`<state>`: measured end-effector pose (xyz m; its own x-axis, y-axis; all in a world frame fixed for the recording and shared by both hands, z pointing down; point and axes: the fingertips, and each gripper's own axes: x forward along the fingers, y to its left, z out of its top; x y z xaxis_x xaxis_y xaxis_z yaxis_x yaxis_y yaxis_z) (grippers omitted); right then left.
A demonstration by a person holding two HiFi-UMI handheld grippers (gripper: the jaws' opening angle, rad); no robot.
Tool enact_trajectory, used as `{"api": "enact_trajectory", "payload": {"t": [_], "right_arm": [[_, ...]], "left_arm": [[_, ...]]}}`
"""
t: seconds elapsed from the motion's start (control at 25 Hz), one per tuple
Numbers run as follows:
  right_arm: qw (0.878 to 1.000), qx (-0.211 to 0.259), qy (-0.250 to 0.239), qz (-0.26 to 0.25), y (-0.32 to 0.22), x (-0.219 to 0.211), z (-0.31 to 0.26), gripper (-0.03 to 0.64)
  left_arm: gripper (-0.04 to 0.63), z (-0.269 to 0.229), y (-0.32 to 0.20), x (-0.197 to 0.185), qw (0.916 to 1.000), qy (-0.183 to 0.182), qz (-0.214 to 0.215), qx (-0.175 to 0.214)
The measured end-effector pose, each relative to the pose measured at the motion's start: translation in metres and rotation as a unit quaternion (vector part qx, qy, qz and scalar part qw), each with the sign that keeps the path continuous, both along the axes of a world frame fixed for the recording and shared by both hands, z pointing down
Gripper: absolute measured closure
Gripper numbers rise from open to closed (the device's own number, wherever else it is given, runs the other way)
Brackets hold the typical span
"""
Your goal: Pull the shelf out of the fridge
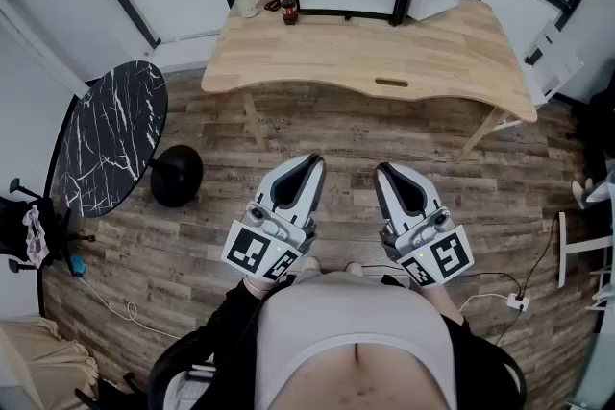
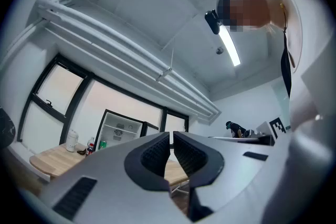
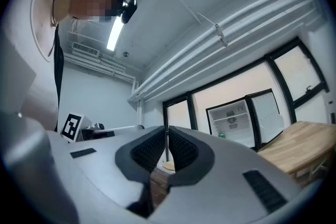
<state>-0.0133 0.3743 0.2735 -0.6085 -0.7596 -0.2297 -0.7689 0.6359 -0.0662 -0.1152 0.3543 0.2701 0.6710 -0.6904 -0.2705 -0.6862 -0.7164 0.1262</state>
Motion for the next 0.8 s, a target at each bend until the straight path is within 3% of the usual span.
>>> {"api": "enact_trajectory", "payload": {"t": [0.8], "right_arm": [[0.999,0.017,0.028,-0.001,-0.003,-0.011,0.003,0.575]], "left_arm": [[0.569,0.003,-0.006,-0.006,0.9998,0.009,-0.003,-0.015]]}}
